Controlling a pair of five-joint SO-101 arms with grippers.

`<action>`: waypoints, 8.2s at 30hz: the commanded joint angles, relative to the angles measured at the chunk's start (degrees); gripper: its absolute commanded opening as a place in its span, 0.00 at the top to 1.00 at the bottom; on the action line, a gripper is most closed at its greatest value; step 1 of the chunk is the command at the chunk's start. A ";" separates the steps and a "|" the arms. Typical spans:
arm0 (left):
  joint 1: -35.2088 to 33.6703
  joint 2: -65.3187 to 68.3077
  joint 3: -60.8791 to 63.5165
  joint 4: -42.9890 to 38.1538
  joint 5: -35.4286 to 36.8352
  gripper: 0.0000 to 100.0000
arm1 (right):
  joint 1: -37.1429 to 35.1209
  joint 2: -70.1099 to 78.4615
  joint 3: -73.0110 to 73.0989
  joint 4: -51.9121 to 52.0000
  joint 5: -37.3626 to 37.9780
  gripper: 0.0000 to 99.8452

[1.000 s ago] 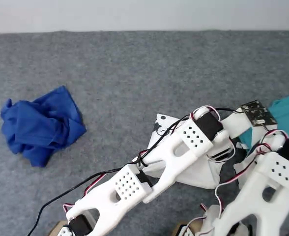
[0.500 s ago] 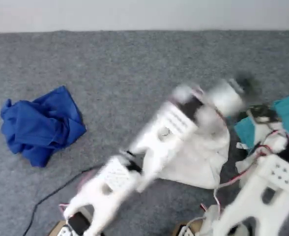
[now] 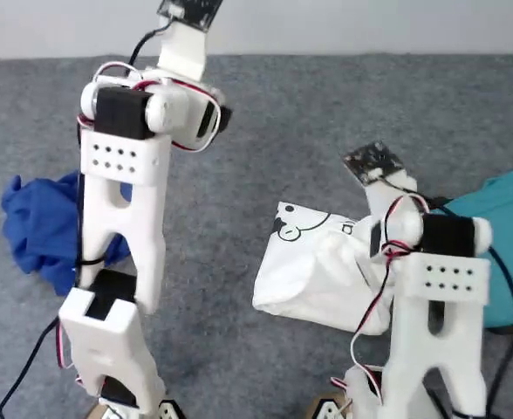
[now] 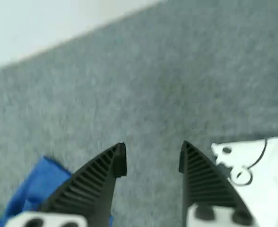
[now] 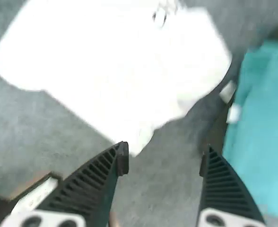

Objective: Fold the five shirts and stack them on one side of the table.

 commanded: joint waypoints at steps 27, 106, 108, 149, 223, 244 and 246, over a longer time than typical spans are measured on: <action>-13.98 0.53 26.86 0.79 0.18 0.81 | -20.53 45.05 -23.74 -8.40 -3.43 0.75; -13.89 0.62 32.04 -1.32 0.18 0.81 | -10.86 41.01 2.37 -22.73 -0.09 0.75; -13.89 0.62 32.04 -1.32 0.18 0.81 | -10.95 41.01 4.92 -25.45 -0.09 0.75; -13.89 0.62 32.22 -1.23 0.18 0.81 | 0.40 22.29 7.47 -10.59 7.38 0.92; -13.89 0.62 36.97 -1.23 0.09 0.81 | 11.65 37.76 1.85 -32.40 6.59 0.99; -13.89 0.62 37.05 -1.23 0.09 0.81 | 5.58 45.05 -3.87 -42.33 6.59 0.85; -13.89 0.62 37.05 -1.23 0.09 0.81 | 5.93 44.62 -3.87 -41.98 6.59 0.75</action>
